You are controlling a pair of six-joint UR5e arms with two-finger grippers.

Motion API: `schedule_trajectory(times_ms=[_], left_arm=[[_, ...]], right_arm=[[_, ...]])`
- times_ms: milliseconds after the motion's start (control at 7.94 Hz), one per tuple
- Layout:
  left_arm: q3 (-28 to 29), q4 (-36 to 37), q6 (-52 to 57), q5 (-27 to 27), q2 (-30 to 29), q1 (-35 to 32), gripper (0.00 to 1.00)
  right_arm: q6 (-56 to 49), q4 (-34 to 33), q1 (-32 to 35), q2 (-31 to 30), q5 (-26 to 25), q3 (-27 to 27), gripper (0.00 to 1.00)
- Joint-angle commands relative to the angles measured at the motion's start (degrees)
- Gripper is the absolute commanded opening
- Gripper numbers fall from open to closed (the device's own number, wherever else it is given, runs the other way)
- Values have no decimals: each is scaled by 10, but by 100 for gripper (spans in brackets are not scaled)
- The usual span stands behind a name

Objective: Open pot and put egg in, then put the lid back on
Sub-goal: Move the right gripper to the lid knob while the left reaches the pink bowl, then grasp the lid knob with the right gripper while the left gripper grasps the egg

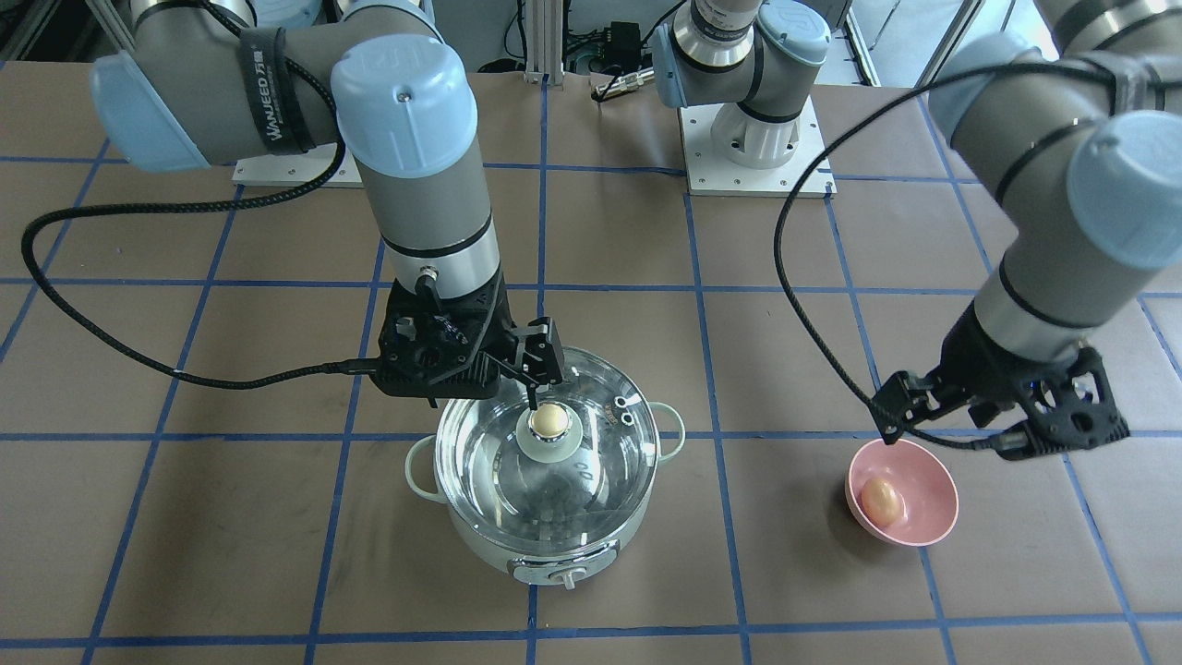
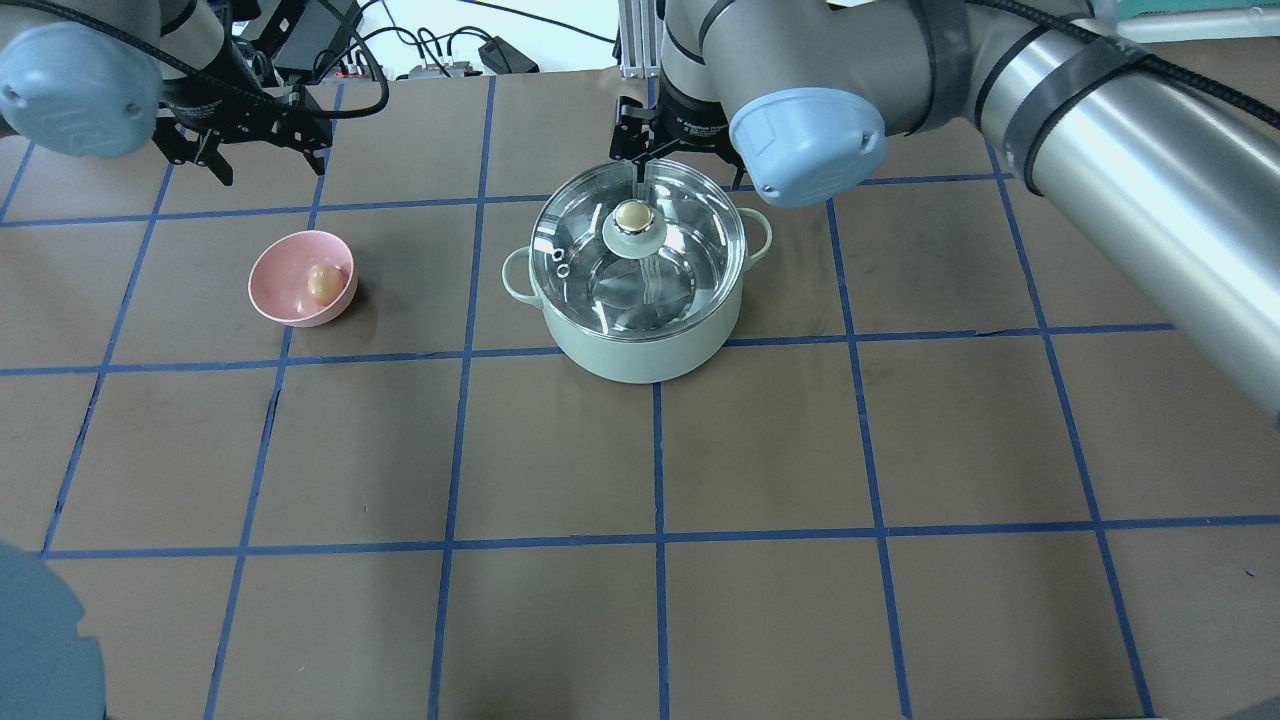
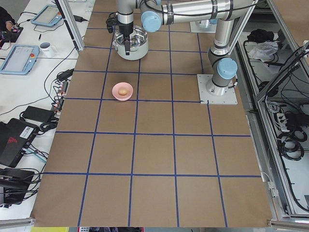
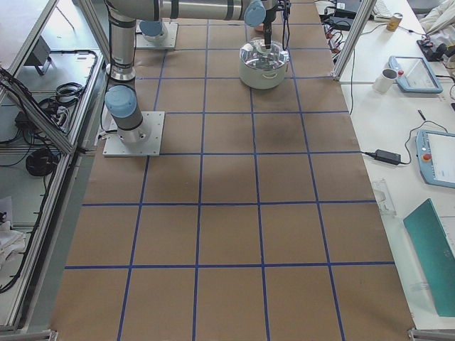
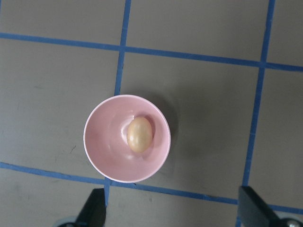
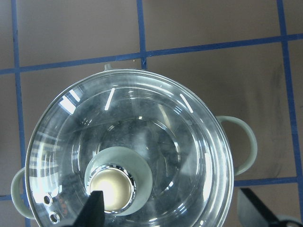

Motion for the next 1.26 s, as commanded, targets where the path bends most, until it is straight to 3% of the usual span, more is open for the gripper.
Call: schedule_trajectory(times_ms=[0,252,504,1134], left_arm=[[-4,110,45,-1,-87,7,100],[-31,111,97,-4,-104,42,100],[-67,121,104,-83,-107,86,100],[-78,125,122,-48,-131,85,100]], right_arm=[[19,-11,8,41,0,-11,100],[54,-11,8,63,31,-30,100],[54,-10,9,69,34,-31,100],[55,-6,15,77,45,-31,100]])
